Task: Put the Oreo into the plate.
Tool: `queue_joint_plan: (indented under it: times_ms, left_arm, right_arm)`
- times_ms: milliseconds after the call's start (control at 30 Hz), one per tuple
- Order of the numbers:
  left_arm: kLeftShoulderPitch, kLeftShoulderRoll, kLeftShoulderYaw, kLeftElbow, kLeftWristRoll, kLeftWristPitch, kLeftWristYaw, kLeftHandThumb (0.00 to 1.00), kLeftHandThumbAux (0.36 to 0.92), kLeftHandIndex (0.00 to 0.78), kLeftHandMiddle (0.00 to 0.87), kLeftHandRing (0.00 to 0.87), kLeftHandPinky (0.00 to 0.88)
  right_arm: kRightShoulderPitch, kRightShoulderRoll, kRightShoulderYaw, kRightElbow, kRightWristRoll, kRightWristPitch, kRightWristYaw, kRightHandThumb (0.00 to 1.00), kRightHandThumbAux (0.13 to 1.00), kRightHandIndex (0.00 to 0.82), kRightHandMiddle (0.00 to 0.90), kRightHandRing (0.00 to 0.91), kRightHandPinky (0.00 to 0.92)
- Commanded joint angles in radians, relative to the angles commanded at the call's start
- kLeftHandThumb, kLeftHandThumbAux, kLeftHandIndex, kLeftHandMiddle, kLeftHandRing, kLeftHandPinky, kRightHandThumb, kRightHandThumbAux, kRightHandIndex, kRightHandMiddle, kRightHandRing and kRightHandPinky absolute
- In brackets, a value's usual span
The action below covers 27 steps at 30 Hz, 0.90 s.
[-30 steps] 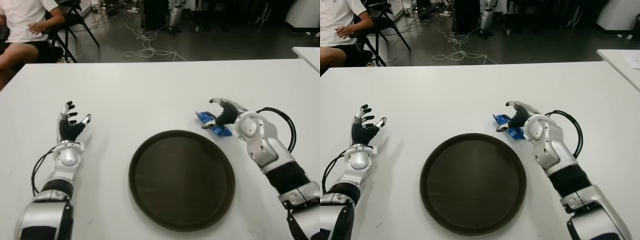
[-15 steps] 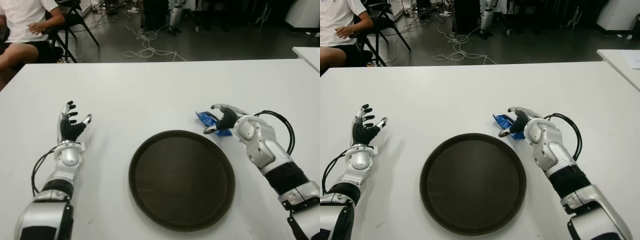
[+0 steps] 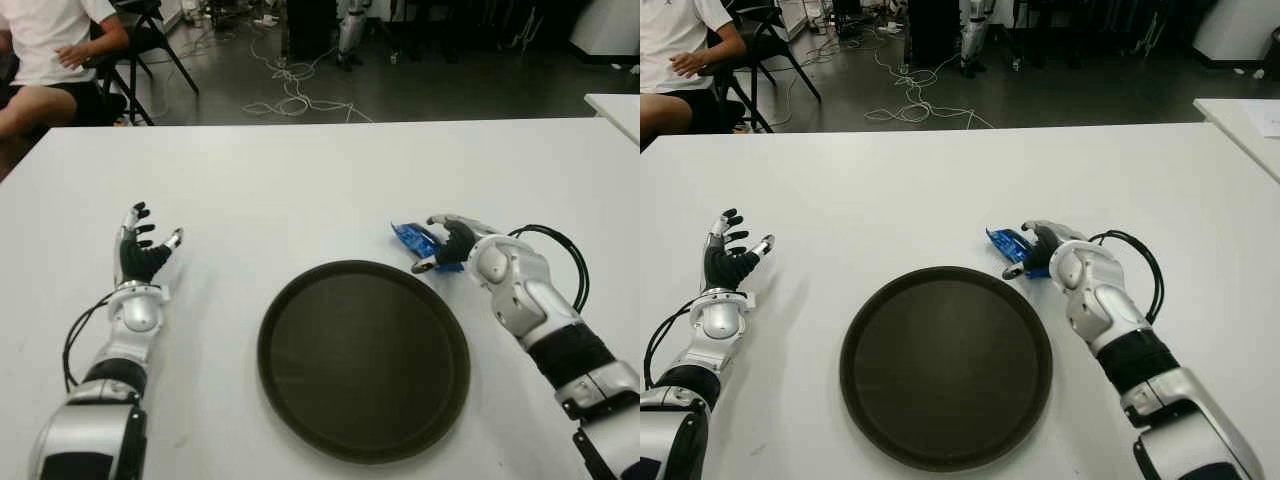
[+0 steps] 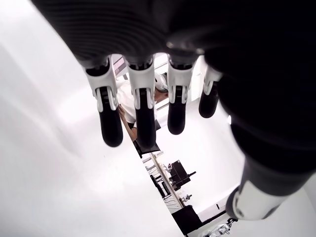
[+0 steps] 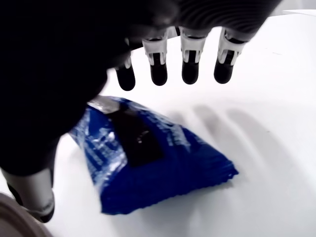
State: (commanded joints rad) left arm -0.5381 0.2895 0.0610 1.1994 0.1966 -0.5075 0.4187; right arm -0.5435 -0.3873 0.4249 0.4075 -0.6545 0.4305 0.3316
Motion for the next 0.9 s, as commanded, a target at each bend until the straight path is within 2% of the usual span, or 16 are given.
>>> queue_joint_plan:
  times_ms: [233,633,900]
  left_arm:
    - [0.0,0.0,0.005,-0.001,-0.01,0.0,-0.011,0.212,0.714,0.096,0.156,0.181,0.217]
    - [0.0,0.005,0.003,0.005,-0.01,-0.004,-0.023,0.21,0.698,0.101,0.168,0.196,0.231]
    - [0.001,0.004,0.004,0.003,-0.01,-0.005,-0.02,0.209,0.715,0.101,0.169,0.198,0.231]
  right_arm:
    - [-0.003,0.005,-0.006,0.02,0.003,-0.011,-0.017,0.0,0.642,0.0,0.0,0.0,0.0]
    - [-0.022,0.016,-0.002,0.077,-0.009,-0.004,-0.059,0.0,0.641,0.0,0.0,0.0,0.0]
    - [-0.025,0.024,-0.007,0.108,-0.003,-0.015,-0.099,0.0,0.651,0.0,0.0,0.0,0.0]
